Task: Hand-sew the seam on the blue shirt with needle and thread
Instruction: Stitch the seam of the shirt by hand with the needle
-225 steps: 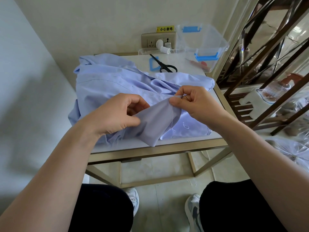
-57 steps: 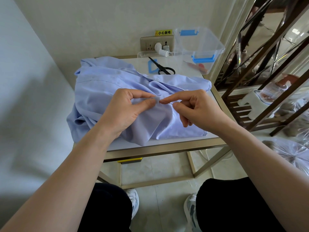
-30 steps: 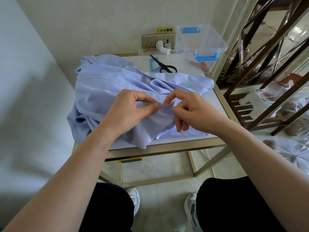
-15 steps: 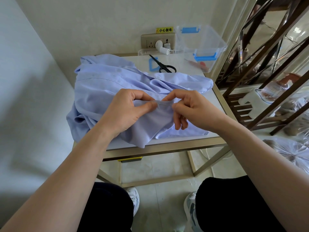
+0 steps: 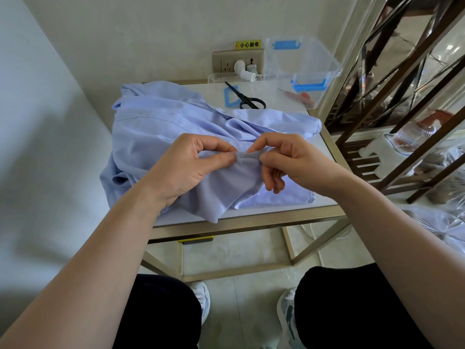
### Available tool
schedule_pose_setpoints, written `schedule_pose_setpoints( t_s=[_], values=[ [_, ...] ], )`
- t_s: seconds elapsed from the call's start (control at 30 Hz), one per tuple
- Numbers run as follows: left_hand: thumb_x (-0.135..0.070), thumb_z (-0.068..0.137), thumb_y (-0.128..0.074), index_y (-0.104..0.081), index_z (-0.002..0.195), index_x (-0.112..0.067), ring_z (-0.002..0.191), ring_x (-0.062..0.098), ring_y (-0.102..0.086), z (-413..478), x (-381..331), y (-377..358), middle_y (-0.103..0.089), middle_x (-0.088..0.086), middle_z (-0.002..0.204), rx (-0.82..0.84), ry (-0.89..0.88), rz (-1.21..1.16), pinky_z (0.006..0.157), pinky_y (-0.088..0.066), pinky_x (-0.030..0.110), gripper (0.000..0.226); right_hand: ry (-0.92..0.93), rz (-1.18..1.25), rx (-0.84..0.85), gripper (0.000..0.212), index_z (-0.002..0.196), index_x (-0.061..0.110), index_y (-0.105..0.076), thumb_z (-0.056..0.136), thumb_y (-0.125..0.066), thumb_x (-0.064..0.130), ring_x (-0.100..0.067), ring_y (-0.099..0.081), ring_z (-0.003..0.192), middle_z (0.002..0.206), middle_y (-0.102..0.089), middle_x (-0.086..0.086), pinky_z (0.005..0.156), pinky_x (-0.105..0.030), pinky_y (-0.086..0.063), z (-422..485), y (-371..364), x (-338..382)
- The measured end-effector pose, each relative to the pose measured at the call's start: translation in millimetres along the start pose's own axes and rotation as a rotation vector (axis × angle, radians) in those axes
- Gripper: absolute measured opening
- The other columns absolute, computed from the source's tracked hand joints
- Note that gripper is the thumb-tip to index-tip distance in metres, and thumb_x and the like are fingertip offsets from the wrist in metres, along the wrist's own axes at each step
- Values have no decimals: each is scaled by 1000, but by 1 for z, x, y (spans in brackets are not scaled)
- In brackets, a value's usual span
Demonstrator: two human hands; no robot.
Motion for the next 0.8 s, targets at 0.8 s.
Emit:
schedule_pose_setpoints(
  t_s=[0.8],
  values=[
    [-27,70,-73,-78,74,-22,80,4,-67,-4,-4,2,-75,-4,82,93,84,-215,78,-51,14,8,84,108,173,19,100,12,-51,103,-37,-1,-15,-53,51,61,-64,-3,58,-22,-48,-2,2,0]
  ],
)
Point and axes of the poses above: each hand's wrist, its own z-axis towards the middle knuckle, its own y-axis out of the back of the hand, x = y × z, the point moved 1 cm from there along z, towards the middle knuckle
